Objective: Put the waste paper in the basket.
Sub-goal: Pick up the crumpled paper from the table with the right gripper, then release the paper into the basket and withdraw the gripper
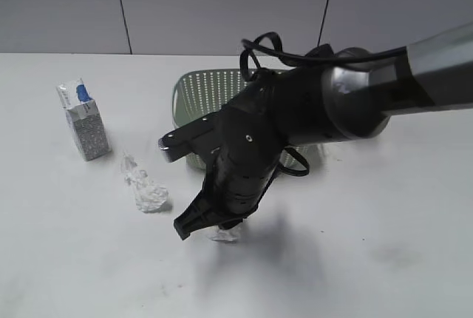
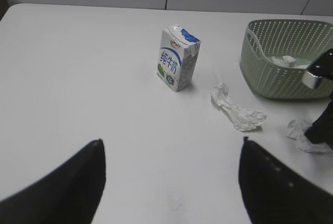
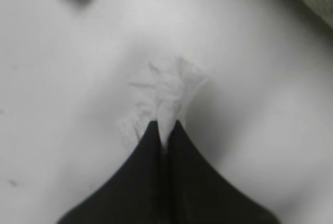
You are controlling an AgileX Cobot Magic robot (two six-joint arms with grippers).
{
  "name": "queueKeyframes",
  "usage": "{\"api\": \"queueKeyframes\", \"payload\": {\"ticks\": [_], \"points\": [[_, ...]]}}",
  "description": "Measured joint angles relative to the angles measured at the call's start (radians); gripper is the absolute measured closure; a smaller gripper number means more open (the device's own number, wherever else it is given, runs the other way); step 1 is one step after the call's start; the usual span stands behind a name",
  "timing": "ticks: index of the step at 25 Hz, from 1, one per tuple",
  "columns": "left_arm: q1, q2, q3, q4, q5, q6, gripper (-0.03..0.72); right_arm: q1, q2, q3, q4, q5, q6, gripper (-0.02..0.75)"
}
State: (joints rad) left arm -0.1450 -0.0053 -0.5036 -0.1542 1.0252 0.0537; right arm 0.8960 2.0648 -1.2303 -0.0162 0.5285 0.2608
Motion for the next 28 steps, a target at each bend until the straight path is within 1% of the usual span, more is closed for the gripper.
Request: {"api": "queueKeyframes", "payload": {"ticks": [4, 11, 15, 17, 19, 22, 25, 28], "points": [[0.000, 0.000, 0.000, 0.000, 0.000, 0.000, 0.097, 0.000, -0.042, 0.000, 0.016, 0.036, -0.024, 0.745], [0.000, 0.000, 0.000, 0.000, 0.000, 0.000, 0.097, 0.000, -0.217, -0.003, 0.016, 0.058, -0.119, 0.745], [0.000, 0.000, 0.000, 0.000, 0.000, 0.000, 0.097, -0.002, -0.291, -0.020, -0.065, 0.066, -0.131, 0.745], [0.000, 0.000, 0.000, 0.000, 0.000, 0.000, 0.097, -0.014, -0.309, -0.047, -0.088, 0.070, -0.132, 0.745], [0.000, 0.000, 0.000, 0.000, 0.000, 0.000, 0.097, -0.038, -0.314, -0.080, -0.094, 0.070, -0.133, 0.745], [0.000, 0.000, 0.000, 0.000, 0.000, 0.000, 0.097, -0.096, -0.314, -0.118, -0.096, 0.046, -0.133, 0.745], [0.000, 0.000, 0.000, 0.000, 0.000, 0.000, 0.097, -0.169, -0.314, -0.132, -0.096, -0.029, -0.133, 0.745], [0.000, 0.000, 0.000, 0.000, 0.000, 0.000, 0.097, -0.222, -0.300, -0.132, -0.098, -0.125, -0.133, 0.745]]}}
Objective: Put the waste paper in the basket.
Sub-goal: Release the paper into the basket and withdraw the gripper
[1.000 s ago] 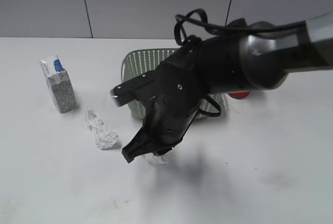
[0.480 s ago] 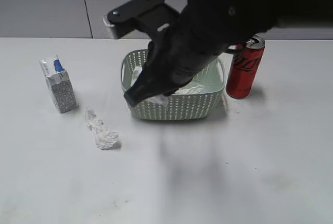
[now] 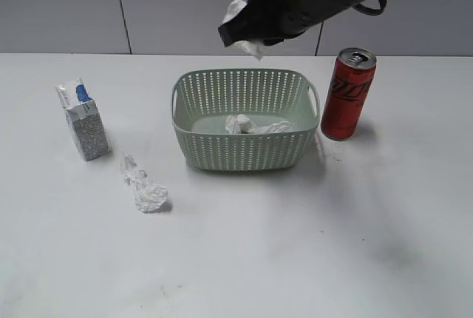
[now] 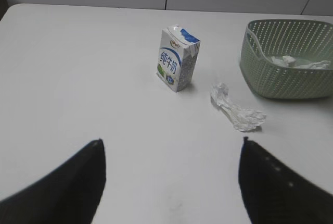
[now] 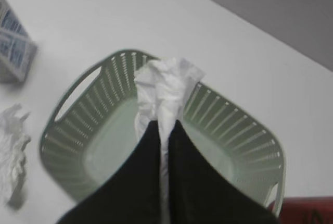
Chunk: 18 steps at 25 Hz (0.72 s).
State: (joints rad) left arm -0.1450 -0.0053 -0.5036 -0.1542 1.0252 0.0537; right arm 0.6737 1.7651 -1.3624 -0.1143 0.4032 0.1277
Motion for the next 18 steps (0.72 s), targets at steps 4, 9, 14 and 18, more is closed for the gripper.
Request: {"api": "queueKeyframes", "payload": {"ticks": [4, 9, 14, 18], "points": [[0.000, 0.000, 0.000, 0.000, 0.000, 0.000, 0.097, -0.019, 0.053, -0.001, -0.032, -0.103, 0.000, 0.745], [0.000, 0.000, 0.000, 0.000, 0.000, 0.000, 0.097, -0.019, 0.151, -0.001, -0.110, -0.143, 0.000, 0.738], [0.000, 0.000, 0.000, 0.000, 0.000, 0.000, 0.097, -0.019, 0.224, -0.001, -0.113, -0.130, 0.000, 0.508], [0.000, 0.000, 0.000, 0.000, 0.000, 0.000, 0.097, -0.019, 0.229, -0.001, -0.109, -0.139, 0.006, 0.165]]}}
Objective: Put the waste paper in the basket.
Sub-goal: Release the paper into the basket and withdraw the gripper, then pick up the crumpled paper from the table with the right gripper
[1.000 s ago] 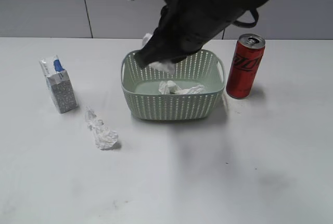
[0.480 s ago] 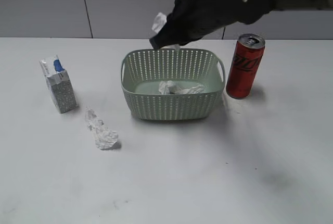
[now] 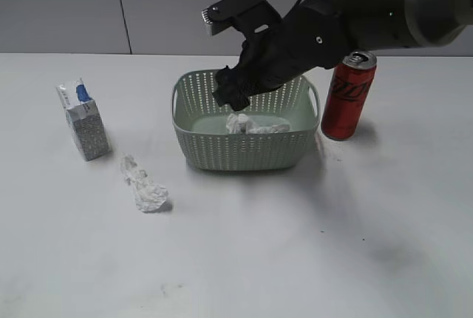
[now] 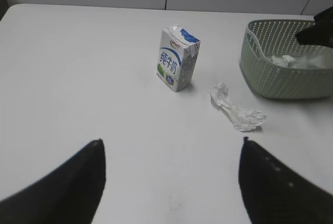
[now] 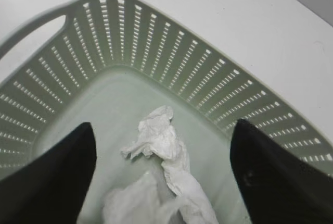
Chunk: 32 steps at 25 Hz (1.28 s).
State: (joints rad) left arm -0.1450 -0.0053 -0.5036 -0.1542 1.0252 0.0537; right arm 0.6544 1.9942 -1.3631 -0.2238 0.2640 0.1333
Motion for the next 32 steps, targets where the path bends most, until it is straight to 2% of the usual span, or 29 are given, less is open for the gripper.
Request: {"api": "queueKeyframes", "payload": {"ticks": [1, 3, 8, 13, 17, 20, 25, 32], "points": [[0.000, 0.000, 0.000, 0.000, 0.000, 0.000, 0.097, 0.000, 0.000, 0.000, 0.000, -0.001, 0.001, 0.130], [0.000, 0.000, 0.000, 0.000, 0.000, 0.000, 0.097, 0.000, 0.000, 0.000, 0.000, -0.002, 0.003, 0.110], [0.000, 0.000, 0.000, 0.000, 0.000, 0.000, 0.097, 0.001, -0.004, -0.001, 0.020, 0.013, 0.002, 0.137], [0.000, 0.000, 0.000, 0.000, 0.000, 0.000, 0.097, 0.052, -0.054, -0.069, 0.055, 0.118, -0.104, 0.146], [0.000, 0.000, 0.000, 0.000, 0.000, 0.000, 0.097, 0.143, -0.076, -0.174, 0.176, 0.240, -0.252, 0.147], [0.000, 0.000, 0.000, 0.000, 0.000, 0.000, 0.097, 0.209, -0.076, -0.219, 0.276, 0.305, -0.295, 0.149], [0.000, 0.000, 0.000, 0.000, 0.000, 0.000, 0.097, 0.260, -0.003, -0.287, 0.419, 0.442, -0.303, 0.212], [0.000, 0.000, 0.000, 0.000, 0.000, 0.000, 0.097, 0.263, 0.248, -0.508, 0.439, 0.615, -0.284, 0.239]]}}
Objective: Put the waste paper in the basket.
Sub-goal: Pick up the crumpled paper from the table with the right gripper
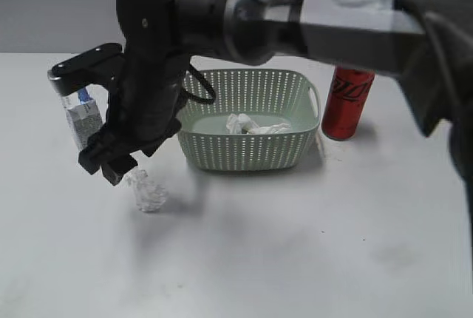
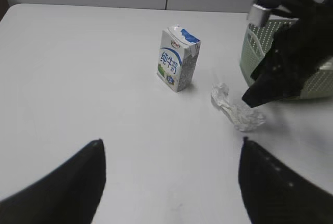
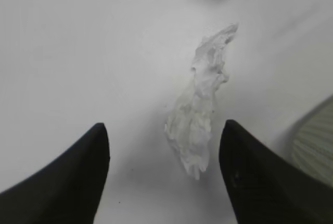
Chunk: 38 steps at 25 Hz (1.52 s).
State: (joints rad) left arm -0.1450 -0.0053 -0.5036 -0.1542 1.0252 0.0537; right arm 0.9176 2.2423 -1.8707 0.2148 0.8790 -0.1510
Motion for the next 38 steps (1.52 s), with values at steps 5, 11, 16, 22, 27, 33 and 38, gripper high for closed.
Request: {"api": "queueKeyframes", "payload": {"ticks": [5, 11, 16, 22, 27, 33, 38], "points": [[0.000, 0.000, 0.000, 0.000, 0.000, 0.000, 0.097, 0.000, 0.129, -0.119, -0.006, 0.048, 0.019, 0.239], [0.000, 0.000, 0.000, 0.000, 0.000, 0.000, 0.097, 0.000, 0.191, -0.131, -0.068, 0.036, 0.024, 0.252], [0.000, 0.000, 0.000, 0.000, 0.000, 0.000, 0.097, 0.000, 0.209, -0.138, -0.076, 0.014, 0.024, 0.265], [0.000, 0.000, 0.000, 0.000, 0.000, -0.001, 0.097, 0.000, 0.241, -0.137, -0.052, 0.034, 0.025, 0.343], [0.000, 0.000, 0.000, 0.000, 0.000, -0.001, 0.097, 0.000, 0.241, -0.137, -0.058, 0.049, 0.025, 0.358], [0.000, 0.000, 0.000, 0.000, 0.000, -0.001, 0.097, 0.000, 0.241, -0.137, -0.057, 0.065, 0.024, 0.608], [0.000, 0.000, 0.000, 0.000, 0.000, -0.001, 0.097, 0.000, 0.223, -0.136, -0.055, 0.074, 0.013, 0.701]]}}
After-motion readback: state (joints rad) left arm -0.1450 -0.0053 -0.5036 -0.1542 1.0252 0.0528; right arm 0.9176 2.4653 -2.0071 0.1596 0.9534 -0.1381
